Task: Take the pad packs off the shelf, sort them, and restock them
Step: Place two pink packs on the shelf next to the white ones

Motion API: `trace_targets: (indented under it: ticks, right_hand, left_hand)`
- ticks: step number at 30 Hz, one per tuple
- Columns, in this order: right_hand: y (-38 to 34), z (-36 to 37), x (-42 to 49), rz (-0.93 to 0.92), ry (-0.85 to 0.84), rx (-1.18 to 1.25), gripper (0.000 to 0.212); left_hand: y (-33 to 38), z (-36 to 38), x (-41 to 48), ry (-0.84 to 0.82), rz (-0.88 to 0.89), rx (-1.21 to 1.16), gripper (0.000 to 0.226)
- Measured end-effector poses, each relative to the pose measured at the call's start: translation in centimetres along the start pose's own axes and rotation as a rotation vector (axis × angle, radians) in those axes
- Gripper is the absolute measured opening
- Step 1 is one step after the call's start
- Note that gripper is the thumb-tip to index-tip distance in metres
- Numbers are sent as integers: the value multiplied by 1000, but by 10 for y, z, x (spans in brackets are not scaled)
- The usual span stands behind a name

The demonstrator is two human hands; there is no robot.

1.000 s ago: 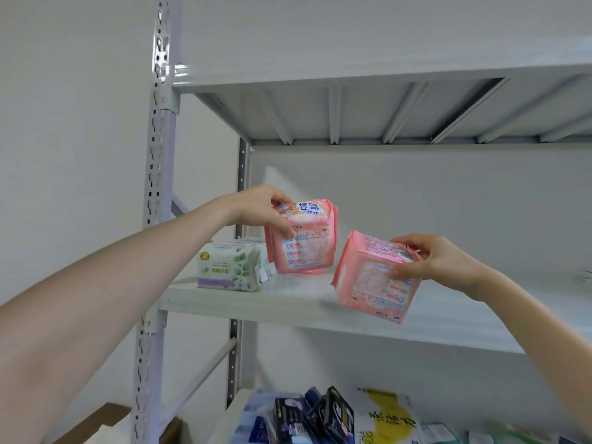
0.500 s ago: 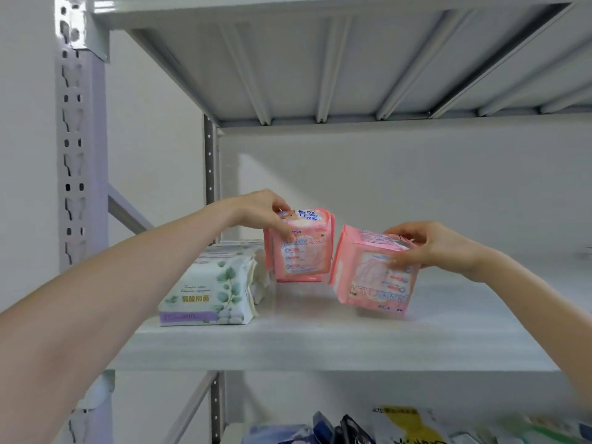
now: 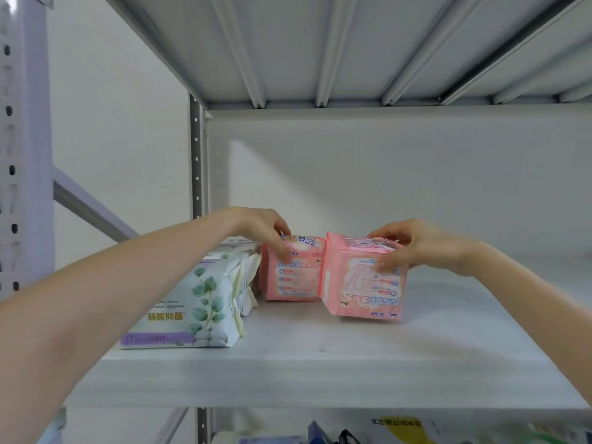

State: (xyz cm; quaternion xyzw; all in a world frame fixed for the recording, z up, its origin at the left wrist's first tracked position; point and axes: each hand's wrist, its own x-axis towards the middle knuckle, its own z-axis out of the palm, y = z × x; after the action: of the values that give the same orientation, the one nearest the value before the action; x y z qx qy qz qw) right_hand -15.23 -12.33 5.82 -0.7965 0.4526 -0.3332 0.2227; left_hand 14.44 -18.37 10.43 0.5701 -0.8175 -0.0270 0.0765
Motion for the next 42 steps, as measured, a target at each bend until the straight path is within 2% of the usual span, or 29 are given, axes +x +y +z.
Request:
trace_targets:
  ticks: [6,11,16,20,23,27,31,34,38,42]
  right_hand:
    - [0,13,5,14,-24,8,56]
    - [-1,28,12,7,-24,75,37]
    - [-10,48,22,-17,-25,132,33]
    - [-20,63,29,-25,-17,139,46]
    - [-25,72,32,-26,-6,152,59]
    - [-28,79,35,-35,13,160,48]
    - [-30,81,36,-19,1,143,55]
    - [-32,82,36,-29,4,127,49]
    - [-31,84,37,-22,14,126,52]
    - [-31,84,36,-9,13,143,48]
  left_hand:
    - [-7,-7,-4,-76,-27,29,68]
    - [-11,-16,-26,-189,-61,-13,74]
    - [-6,-13,-46,-218,-54,-24,90]
    - [-5,-11,-52,-229,-21,-46,80]
    - [-4,-8,-54,-229,-12,-32,87]
    - [-7,-6,-52,-221,-14,-21,88]
    - [-11,-6,-51,-238,-12,-45,86]
    - [-11,-6,-51,-252,-6,-55,84]
    - [-12,-4,-53,-267,7,-74,87]
    - [-13,-2,-54,-261,8,-81,78]
